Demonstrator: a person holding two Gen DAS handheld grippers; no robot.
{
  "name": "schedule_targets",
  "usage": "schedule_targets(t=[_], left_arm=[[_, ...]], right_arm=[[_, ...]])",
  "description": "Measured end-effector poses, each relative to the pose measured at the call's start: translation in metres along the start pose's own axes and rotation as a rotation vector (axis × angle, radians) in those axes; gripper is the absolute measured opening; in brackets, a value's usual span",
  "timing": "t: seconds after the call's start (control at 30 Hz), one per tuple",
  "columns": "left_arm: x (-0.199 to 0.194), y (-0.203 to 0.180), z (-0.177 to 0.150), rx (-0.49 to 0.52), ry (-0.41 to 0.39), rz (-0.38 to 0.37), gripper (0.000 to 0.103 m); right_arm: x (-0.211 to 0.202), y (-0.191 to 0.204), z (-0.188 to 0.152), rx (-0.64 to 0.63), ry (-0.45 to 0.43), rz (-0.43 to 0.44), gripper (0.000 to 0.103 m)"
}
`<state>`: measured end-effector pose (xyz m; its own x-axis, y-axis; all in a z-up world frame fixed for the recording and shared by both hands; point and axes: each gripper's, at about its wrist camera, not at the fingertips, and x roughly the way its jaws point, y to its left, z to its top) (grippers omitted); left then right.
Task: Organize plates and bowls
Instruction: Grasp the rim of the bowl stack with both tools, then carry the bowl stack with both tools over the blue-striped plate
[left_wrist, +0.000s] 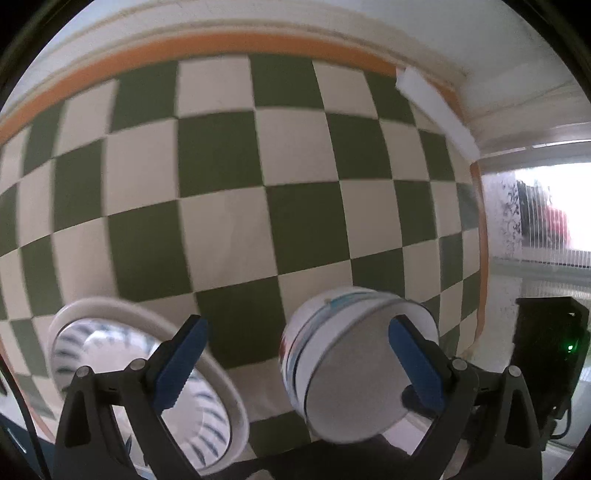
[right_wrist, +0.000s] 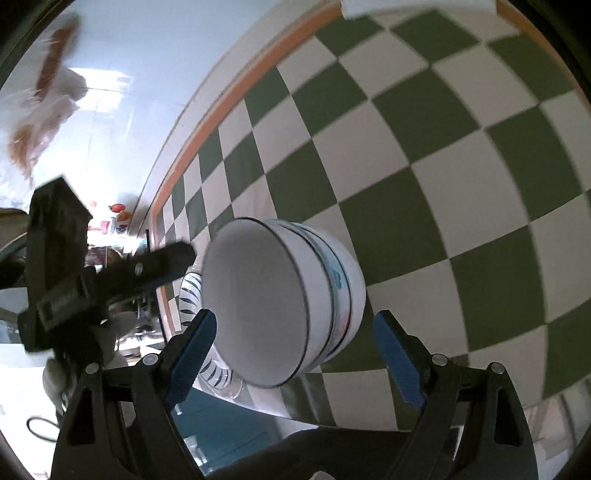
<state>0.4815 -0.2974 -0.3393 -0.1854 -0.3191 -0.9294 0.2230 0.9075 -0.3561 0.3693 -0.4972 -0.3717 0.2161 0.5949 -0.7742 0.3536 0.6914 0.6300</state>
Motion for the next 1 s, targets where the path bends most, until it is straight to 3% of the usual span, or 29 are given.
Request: schedule_targets(t=[0.2,0.3,0.37,0.47,0.57,1.0], left_arm=[[0.042,-0.006,0.013,0.057,0.146,-0.028,0.096],[0.058,-0.009,0.013,0.084,0.195,-0.036,0.083],[0.064,-0.009,0.010,0.083,0.220,-0.090,0.077],[0.065,-0.013,0.007,0.098,0.220,-0.139,0.066],[0.062,-0.018,0.004,0.123,0.186,-0.131,0.065],[0.044,-0.014,-0.002,0.119,0.126,-0.085,0.065]], right_arm=[[0.032,-0.023,0.009,0.072,0.048,0.069,0.088],[0.047,-0.030,0.010,0.091,0.080,0.101,0.082],[0.057,-0.032,0.010,0.097,0.100,0.109,0.079],[0.067,-0.034,0.010,0.095,0.114,0.102,0.072],[0.073,-0.037,0.010,0.100,0.111,0.080,0.055],[0.077,-0.035,0.005,0.094,0.087,0.099,0.053]])
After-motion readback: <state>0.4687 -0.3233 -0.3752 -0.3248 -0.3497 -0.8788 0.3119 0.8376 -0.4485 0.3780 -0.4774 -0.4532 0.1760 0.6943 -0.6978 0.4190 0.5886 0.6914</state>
